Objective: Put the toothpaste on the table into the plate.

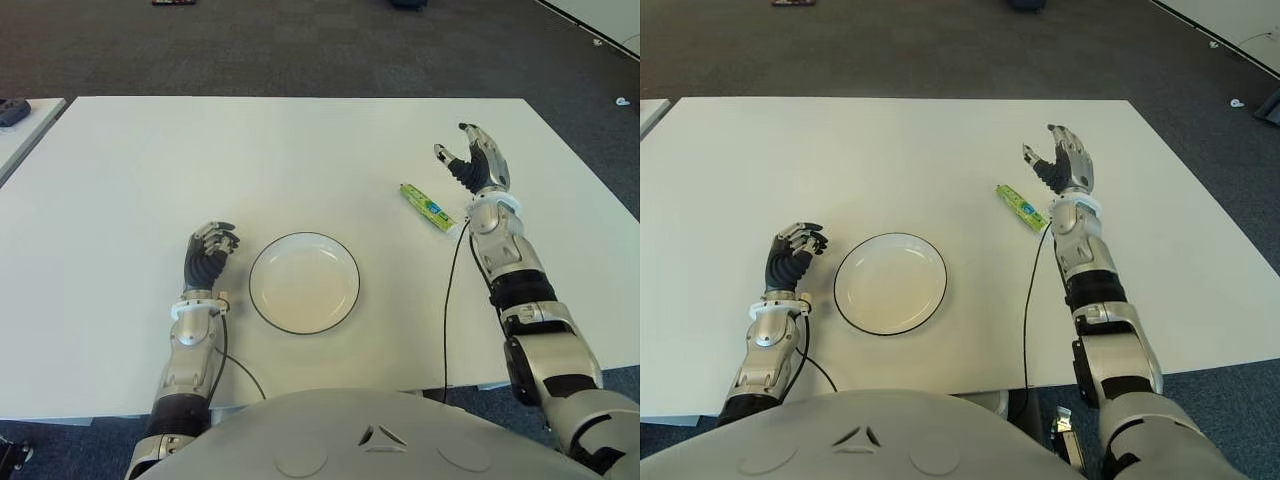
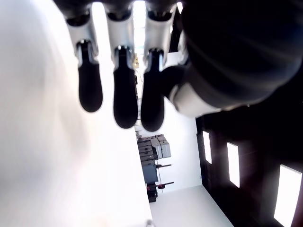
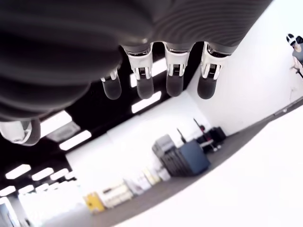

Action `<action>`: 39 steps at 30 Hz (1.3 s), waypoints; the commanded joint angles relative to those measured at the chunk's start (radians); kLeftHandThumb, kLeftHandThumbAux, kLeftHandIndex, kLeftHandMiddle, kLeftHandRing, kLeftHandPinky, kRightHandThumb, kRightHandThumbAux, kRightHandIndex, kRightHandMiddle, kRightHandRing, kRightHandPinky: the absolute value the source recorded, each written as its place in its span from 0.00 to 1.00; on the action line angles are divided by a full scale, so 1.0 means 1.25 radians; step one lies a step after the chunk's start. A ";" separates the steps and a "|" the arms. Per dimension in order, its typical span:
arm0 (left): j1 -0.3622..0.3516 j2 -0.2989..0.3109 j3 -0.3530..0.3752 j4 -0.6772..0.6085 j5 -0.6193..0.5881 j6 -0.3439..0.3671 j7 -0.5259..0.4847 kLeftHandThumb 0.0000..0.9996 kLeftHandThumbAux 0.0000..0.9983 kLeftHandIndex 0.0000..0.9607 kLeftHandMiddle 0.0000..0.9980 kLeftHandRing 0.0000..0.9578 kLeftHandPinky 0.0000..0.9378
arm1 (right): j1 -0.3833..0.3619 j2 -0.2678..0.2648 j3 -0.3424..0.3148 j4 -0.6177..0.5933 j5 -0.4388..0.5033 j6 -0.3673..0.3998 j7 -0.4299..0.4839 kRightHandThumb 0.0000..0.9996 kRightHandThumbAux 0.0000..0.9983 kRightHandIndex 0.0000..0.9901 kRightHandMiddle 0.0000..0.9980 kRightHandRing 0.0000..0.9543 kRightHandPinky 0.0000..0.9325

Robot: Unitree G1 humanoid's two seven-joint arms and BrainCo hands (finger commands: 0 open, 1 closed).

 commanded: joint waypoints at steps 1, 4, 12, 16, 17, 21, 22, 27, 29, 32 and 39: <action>-0.001 -0.006 -0.007 0.005 0.001 0.004 0.001 0.70 0.72 0.45 0.55 0.58 0.54 | -0.062 -0.030 0.048 0.078 -0.025 0.035 0.080 0.27 0.24 0.00 0.00 0.00 0.00; -0.001 -0.007 -0.009 0.003 0.003 0.007 0.002 0.70 0.72 0.45 0.55 0.58 0.54 | -0.093 -0.044 0.078 0.120 -0.038 0.043 0.121 0.25 0.24 0.00 0.00 0.00 0.00; 0.000 -0.012 -0.011 -0.004 0.003 0.018 0.001 0.70 0.72 0.45 0.55 0.58 0.54 | -0.135 -0.076 0.135 0.164 -0.051 0.046 0.215 0.21 0.26 0.00 0.00 0.00 0.00; 0.000 -0.013 -0.011 -0.007 0.003 0.025 0.001 0.70 0.72 0.45 0.55 0.57 0.53 | -0.149 -0.087 0.156 0.175 -0.054 0.046 0.259 0.20 0.26 0.00 0.00 0.00 0.00; 0.000 -0.013 -0.011 -0.007 0.005 0.026 0.003 0.70 0.72 0.45 0.55 0.57 0.53 | -0.156 -0.088 0.167 0.187 -0.060 0.043 0.272 0.19 0.26 0.00 0.00 0.00 0.00; 0.000 -0.013 -0.011 -0.010 0.011 0.029 0.007 0.70 0.72 0.45 0.55 0.57 0.54 | -0.187 -0.083 0.211 0.252 -0.085 0.032 0.297 0.19 0.28 0.00 0.00 0.00 0.00; 0.000 -0.013 -0.011 -0.010 0.012 0.030 0.007 0.70 0.72 0.45 0.55 0.57 0.54 | -0.196 -0.080 0.221 0.271 -0.091 0.029 0.300 0.20 0.29 0.00 0.00 0.00 0.00; 0.000 -0.012 -0.011 -0.009 0.013 0.027 0.009 0.70 0.72 0.45 0.55 0.57 0.54 | -0.220 -0.076 0.256 0.308 -0.105 0.032 0.333 0.23 0.28 0.00 0.00 0.00 0.00; -0.002 -0.012 -0.010 -0.006 0.012 0.022 0.009 0.70 0.72 0.45 0.55 0.57 0.54 | -0.226 -0.076 0.268 0.311 -0.107 0.043 0.362 0.25 0.26 0.00 0.00 0.00 0.00; -0.003 -0.011 -0.011 -0.004 0.016 0.017 0.011 0.70 0.72 0.45 0.55 0.58 0.55 | -0.226 -0.073 0.284 0.308 -0.112 0.054 0.389 0.29 0.24 0.00 0.00 0.00 0.00; -0.006 -0.010 -0.013 -0.001 0.027 0.015 0.019 0.71 0.72 0.45 0.56 0.58 0.55 | -0.219 -0.071 0.322 0.312 -0.132 0.048 0.405 0.32 0.21 0.00 0.00 0.00 0.00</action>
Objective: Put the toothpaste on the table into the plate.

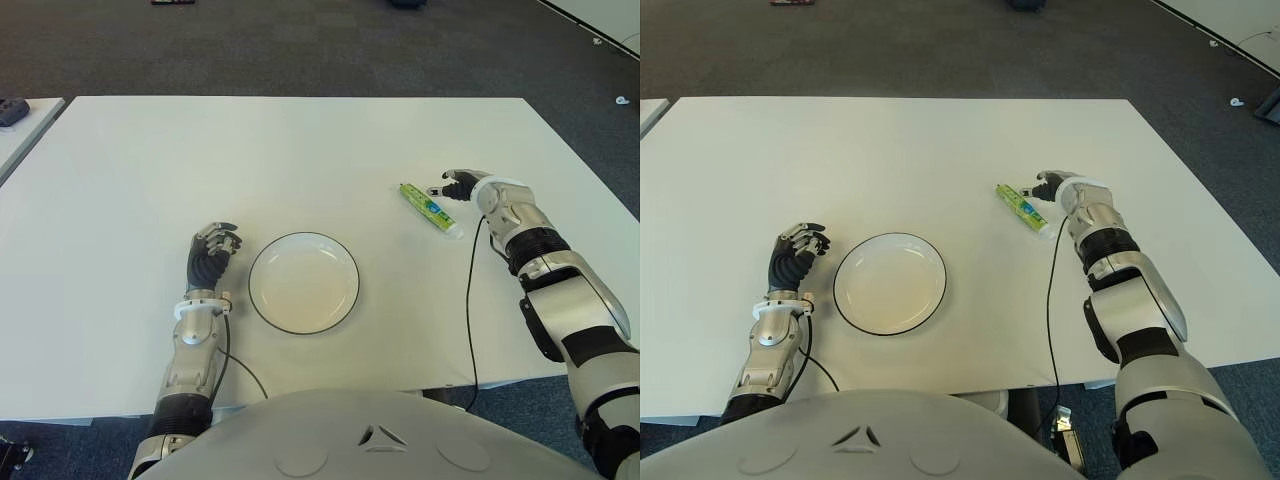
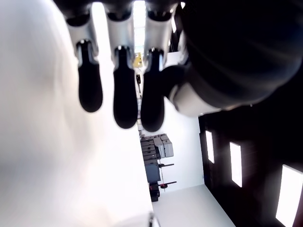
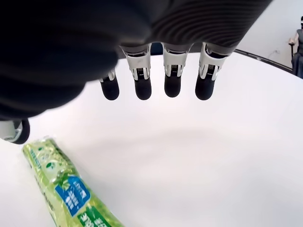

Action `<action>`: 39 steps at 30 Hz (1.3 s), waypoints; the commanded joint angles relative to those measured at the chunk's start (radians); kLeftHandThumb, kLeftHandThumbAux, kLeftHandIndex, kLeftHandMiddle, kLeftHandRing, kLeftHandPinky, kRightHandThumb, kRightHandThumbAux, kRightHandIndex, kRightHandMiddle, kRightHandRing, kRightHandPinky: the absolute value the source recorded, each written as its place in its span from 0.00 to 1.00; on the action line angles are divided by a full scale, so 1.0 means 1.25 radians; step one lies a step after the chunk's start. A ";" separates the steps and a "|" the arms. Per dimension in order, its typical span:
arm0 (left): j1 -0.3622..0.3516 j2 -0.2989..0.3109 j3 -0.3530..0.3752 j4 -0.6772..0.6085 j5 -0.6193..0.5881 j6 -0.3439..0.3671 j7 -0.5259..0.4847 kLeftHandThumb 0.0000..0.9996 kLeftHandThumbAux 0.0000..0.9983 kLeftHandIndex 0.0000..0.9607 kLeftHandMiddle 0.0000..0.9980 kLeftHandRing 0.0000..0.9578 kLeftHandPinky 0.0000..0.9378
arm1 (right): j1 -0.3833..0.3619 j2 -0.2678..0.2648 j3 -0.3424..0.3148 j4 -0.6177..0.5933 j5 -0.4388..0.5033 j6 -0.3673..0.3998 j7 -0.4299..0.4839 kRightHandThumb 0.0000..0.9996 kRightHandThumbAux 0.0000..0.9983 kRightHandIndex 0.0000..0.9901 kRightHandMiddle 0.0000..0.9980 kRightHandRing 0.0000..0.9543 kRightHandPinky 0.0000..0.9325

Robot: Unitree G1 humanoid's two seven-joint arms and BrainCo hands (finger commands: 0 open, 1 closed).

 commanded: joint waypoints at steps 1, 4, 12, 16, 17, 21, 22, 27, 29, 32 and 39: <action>-0.007 -0.001 -0.008 0.007 0.015 -0.002 0.013 0.71 0.72 0.45 0.56 0.58 0.55 | -0.001 0.013 0.028 0.011 -0.018 -0.001 0.013 0.32 0.21 0.00 0.00 0.00 0.00; -0.009 -0.002 -0.008 0.010 0.015 -0.005 0.013 0.70 0.72 0.45 0.56 0.58 0.55 | -0.001 0.031 0.050 0.048 -0.027 -0.004 0.001 0.32 0.20 0.00 0.00 0.00 0.00; -0.009 -0.004 -0.007 0.013 0.004 -0.007 0.007 0.70 0.72 0.45 0.56 0.58 0.55 | 0.009 0.068 0.073 0.069 -0.030 0.013 0.000 0.30 0.21 0.00 0.00 0.00 0.00; -0.006 -0.006 -0.006 0.011 0.000 -0.006 0.007 0.70 0.72 0.45 0.56 0.58 0.55 | 0.020 0.081 0.068 0.061 -0.021 0.033 0.000 0.30 0.20 0.00 0.00 0.00 0.00; -0.005 -0.007 -0.007 0.010 0.000 -0.005 0.007 0.70 0.72 0.45 0.56 0.58 0.54 | 0.022 0.083 0.067 0.059 -0.019 0.037 0.000 0.30 0.20 0.00 0.00 0.00 0.00; -0.002 -0.008 -0.005 0.009 -0.003 -0.003 0.009 0.70 0.72 0.45 0.56 0.58 0.54 | 0.038 0.102 0.056 0.046 -0.008 0.074 -0.005 0.31 0.19 0.00 0.00 0.00 0.00; -0.001 -0.009 -0.005 0.008 -0.003 -0.003 0.010 0.70 0.72 0.45 0.56 0.58 0.54 | 0.042 0.108 0.052 0.042 -0.004 0.086 -0.007 0.31 0.19 0.00 0.00 0.00 0.00; 0.011 -0.009 -0.002 -0.008 -0.010 0.010 0.004 0.70 0.72 0.45 0.55 0.57 0.54 | 0.060 0.135 0.043 0.045 0.006 0.115 -0.032 0.32 0.18 0.00 0.00 0.00 0.00; 0.014 -0.010 -0.002 -0.013 -0.011 0.012 0.005 0.70 0.72 0.45 0.55 0.57 0.54 | 0.062 0.143 0.042 0.054 0.008 0.116 -0.044 0.32 0.18 0.00 0.00 0.00 0.00; 0.016 -0.013 -0.001 -0.017 -0.014 0.015 0.005 0.70 0.72 0.45 0.55 0.57 0.54 | 0.066 0.163 0.038 0.075 0.012 0.117 -0.070 0.32 0.18 0.00 0.00 0.00 0.00; 0.020 -0.015 -0.001 -0.026 -0.016 0.024 0.002 0.70 0.72 0.45 0.55 0.57 0.54 | 0.071 0.203 0.017 0.095 0.027 0.138 -0.124 0.34 0.18 0.00 0.00 0.00 0.00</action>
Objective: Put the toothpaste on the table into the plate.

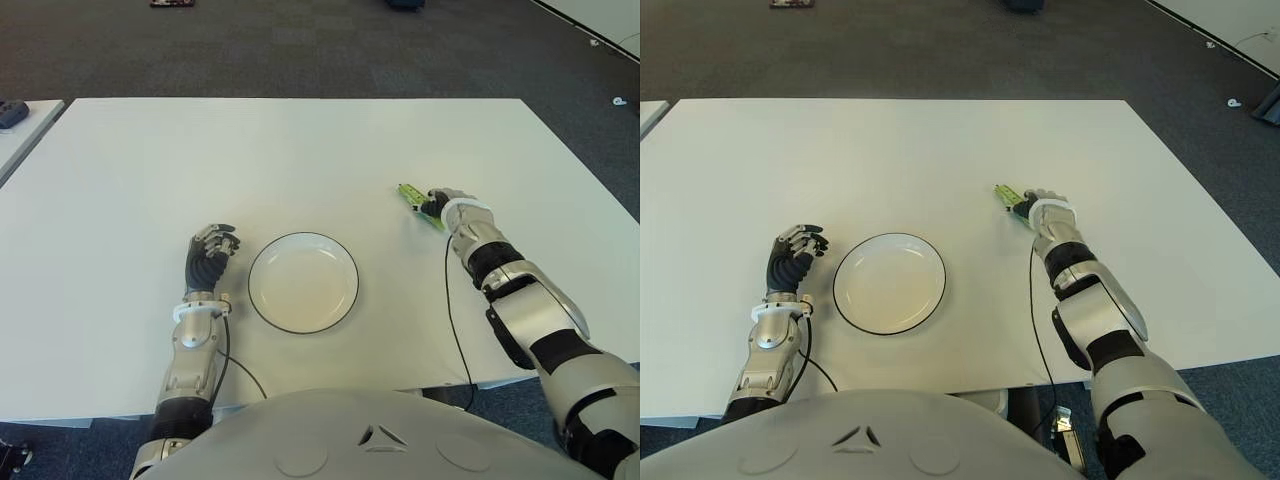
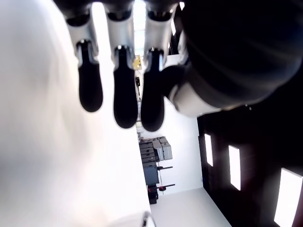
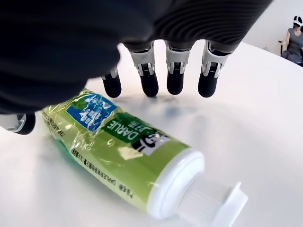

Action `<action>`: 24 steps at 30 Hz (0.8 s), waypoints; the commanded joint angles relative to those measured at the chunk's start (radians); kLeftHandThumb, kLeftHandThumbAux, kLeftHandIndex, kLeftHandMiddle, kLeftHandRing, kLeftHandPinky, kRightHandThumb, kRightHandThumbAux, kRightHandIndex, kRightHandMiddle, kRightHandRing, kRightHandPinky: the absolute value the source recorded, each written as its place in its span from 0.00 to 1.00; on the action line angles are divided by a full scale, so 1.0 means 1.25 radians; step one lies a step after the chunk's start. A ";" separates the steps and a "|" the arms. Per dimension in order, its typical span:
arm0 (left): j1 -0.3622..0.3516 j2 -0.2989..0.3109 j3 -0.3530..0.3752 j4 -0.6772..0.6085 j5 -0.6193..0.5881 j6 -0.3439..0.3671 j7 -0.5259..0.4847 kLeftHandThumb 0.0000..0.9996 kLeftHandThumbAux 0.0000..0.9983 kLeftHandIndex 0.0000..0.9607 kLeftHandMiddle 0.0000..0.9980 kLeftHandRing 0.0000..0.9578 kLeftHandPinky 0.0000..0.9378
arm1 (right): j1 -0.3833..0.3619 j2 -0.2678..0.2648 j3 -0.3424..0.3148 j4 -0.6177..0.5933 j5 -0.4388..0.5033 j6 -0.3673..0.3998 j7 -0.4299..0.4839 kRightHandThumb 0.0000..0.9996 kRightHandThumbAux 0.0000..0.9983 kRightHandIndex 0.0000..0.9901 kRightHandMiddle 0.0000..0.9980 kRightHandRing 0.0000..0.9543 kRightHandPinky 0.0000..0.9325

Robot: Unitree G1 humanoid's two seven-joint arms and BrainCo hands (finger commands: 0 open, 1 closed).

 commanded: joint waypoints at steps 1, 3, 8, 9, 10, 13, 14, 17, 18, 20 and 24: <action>0.005 -0.006 -0.004 -0.008 -0.006 0.011 -0.002 0.70 0.72 0.45 0.55 0.57 0.54 | 0.038 0.064 -0.009 0.023 0.033 0.003 -0.019 0.34 0.18 0.00 0.00 0.00 0.00; 0.006 -0.006 -0.004 -0.008 -0.006 0.009 -0.003 0.70 0.72 0.45 0.55 0.57 0.54 | 0.040 0.071 -0.017 0.024 0.037 0.010 -0.038 0.34 0.19 0.00 0.00 0.00 0.00; 0.011 -0.005 -0.004 -0.012 -0.008 0.007 -0.005 0.70 0.72 0.45 0.55 0.57 0.54 | 0.063 0.111 -0.093 0.015 0.089 0.047 -0.178 0.32 0.24 0.00 0.00 0.00 0.00; 0.011 -0.005 -0.004 -0.013 -0.009 0.008 -0.006 0.70 0.72 0.45 0.55 0.57 0.54 | 0.069 0.121 -0.110 0.015 0.101 0.052 -0.217 0.33 0.25 0.00 0.00 0.00 0.00; 0.014 -0.006 -0.003 -0.015 -0.012 0.008 -0.006 0.70 0.72 0.45 0.55 0.57 0.54 | 0.080 0.134 -0.129 0.014 0.112 0.055 -0.274 0.33 0.26 0.00 0.00 0.00 0.00; 0.019 -0.008 -0.002 -0.022 -0.017 0.010 -0.006 0.70 0.72 0.45 0.54 0.57 0.53 | 0.097 0.156 -0.156 0.014 0.128 0.054 -0.380 0.36 0.32 0.00 0.00 0.00 0.00; 0.021 -0.008 -0.001 -0.024 -0.017 0.012 -0.005 0.70 0.72 0.45 0.54 0.57 0.53 | 0.102 0.163 -0.170 0.013 0.136 0.045 -0.425 0.36 0.33 0.01 0.00 0.00 0.00; 0.028 -0.007 0.003 -0.034 -0.021 0.026 -0.007 0.70 0.72 0.45 0.54 0.56 0.53 | 0.113 0.178 -0.200 0.018 0.156 0.020 -0.522 0.38 0.41 0.02 0.00 0.00 0.03; 0.030 -0.006 0.003 -0.036 -0.022 0.030 -0.008 0.70 0.72 0.45 0.54 0.56 0.52 | 0.113 0.181 -0.203 0.022 0.160 0.015 -0.536 0.39 0.43 0.02 0.00 0.00 0.05; 0.032 -0.007 0.005 -0.039 -0.025 0.036 -0.006 0.70 0.72 0.45 0.54 0.56 0.52 | 0.117 0.189 -0.219 0.034 0.174 -0.011 -0.585 0.41 0.46 0.06 0.02 0.02 0.09; 0.035 -0.009 0.009 -0.042 -0.031 0.036 -0.004 0.70 0.72 0.45 0.54 0.55 0.52 | 0.119 0.200 -0.239 0.064 0.195 -0.064 -0.660 0.45 0.51 0.12 0.08 0.08 0.16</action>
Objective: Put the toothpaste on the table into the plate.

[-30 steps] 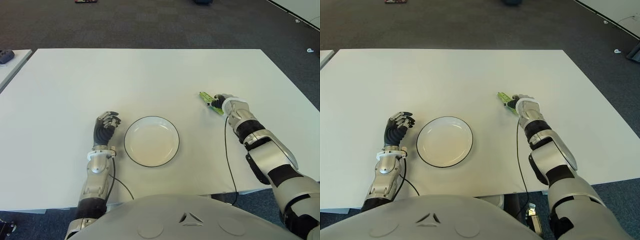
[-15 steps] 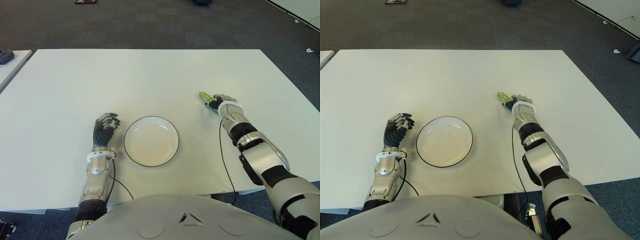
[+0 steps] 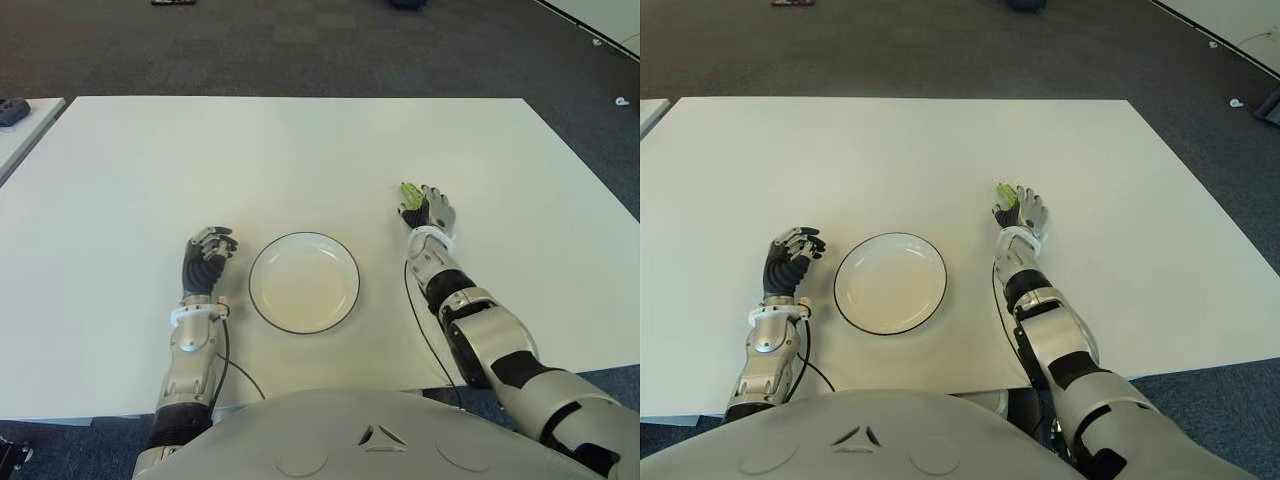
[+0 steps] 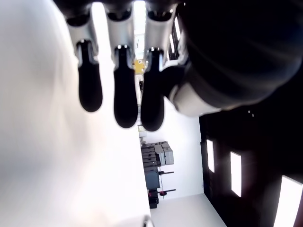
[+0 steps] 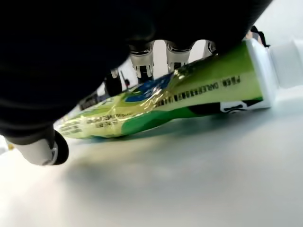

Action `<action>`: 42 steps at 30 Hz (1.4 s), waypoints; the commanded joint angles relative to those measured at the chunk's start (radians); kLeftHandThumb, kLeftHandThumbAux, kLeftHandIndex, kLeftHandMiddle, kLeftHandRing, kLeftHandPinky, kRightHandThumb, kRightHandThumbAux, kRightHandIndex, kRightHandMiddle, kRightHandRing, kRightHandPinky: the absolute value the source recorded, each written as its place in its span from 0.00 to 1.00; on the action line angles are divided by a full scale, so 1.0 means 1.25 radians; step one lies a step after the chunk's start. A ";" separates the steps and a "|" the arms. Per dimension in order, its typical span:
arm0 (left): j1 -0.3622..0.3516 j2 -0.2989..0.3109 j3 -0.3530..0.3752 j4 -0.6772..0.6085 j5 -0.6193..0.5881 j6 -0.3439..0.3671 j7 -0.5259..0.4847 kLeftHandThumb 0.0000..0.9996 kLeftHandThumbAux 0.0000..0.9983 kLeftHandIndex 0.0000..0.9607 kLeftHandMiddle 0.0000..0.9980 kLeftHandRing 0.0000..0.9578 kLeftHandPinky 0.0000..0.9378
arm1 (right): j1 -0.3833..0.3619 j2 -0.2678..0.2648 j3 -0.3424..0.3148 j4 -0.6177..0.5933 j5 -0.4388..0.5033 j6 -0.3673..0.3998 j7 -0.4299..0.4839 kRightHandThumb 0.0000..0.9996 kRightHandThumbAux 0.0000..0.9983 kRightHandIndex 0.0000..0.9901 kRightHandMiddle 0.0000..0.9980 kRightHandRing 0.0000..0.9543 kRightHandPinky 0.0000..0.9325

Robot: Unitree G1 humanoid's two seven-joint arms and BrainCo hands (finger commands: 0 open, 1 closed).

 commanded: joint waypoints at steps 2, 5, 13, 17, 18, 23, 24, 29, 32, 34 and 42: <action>0.010 -0.002 0.004 -0.005 -0.009 0.007 -0.004 0.70 0.72 0.45 0.54 0.55 0.52 | 0.013 0.015 -0.028 0.046 0.033 -0.066 -0.087 0.46 0.53 0.15 0.11 0.11 0.18; 0.010 -0.002 0.005 -0.002 -0.012 -0.002 -0.006 0.70 0.72 0.45 0.54 0.55 0.52 | 0.012 0.018 -0.028 0.063 0.037 -0.090 -0.114 0.47 0.55 0.18 0.14 0.15 0.20; 0.008 0.002 0.004 0.006 -0.022 -0.013 -0.014 0.70 0.72 0.45 0.54 0.55 0.52 | 0.011 0.030 -0.020 0.088 0.033 -0.133 -0.178 0.53 0.57 0.28 0.28 0.31 0.38; 0.009 0.003 0.005 0.004 -0.026 -0.011 -0.017 0.70 0.72 0.45 0.54 0.55 0.52 | 0.013 0.033 -0.016 0.098 0.030 -0.159 -0.205 0.61 0.63 0.36 0.43 0.49 0.56; 0.008 0.003 0.005 0.005 -0.027 -0.011 -0.018 0.70 0.72 0.45 0.54 0.55 0.52 | 0.015 0.034 -0.013 0.100 0.028 -0.169 -0.213 0.63 0.64 0.38 0.44 0.51 0.58; 0.006 0.005 0.006 0.008 -0.029 -0.013 -0.022 0.70 0.72 0.45 0.55 0.55 0.52 | 0.018 0.034 0.000 0.109 0.021 -0.197 -0.237 0.79 0.68 0.41 0.53 0.65 0.74; 0.006 0.005 0.006 0.008 -0.029 -0.014 -0.022 0.70 0.72 0.45 0.55 0.55 0.52 | 0.018 0.034 0.004 0.110 0.019 -0.199 -0.240 0.80 0.68 0.42 0.53 0.66 0.75; 0.006 0.005 0.007 0.008 -0.027 -0.013 -0.018 0.70 0.72 0.45 0.55 0.55 0.52 | 0.018 0.034 0.021 0.115 0.010 -0.202 -0.242 0.84 0.68 0.42 0.57 0.74 0.84; 0.007 0.006 0.009 0.007 -0.027 -0.008 -0.017 0.70 0.72 0.45 0.55 0.55 0.52 | 0.017 0.033 0.027 0.114 0.008 -0.200 -0.236 0.84 0.68 0.42 0.57 0.77 0.85; 0.008 0.006 0.009 0.006 -0.026 -0.006 -0.016 0.70 0.72 0.45 0.55 0.55 0.52 | 0.017 0.033 0.030 0.113 0.009 -0.200 -0.233 0.84 0.68 0.42 0.57 0.78 0.85; 0.006 0.004 0.011 0.002 -0.022 0.005 -0.010 0.70 0.72 0.45 0.54 0.54 0.52 | 0.014 0.038 0.022 0.099 0.021 -0.189 -0.227 0.84 0.68 0.41 0.58 0.79 0.83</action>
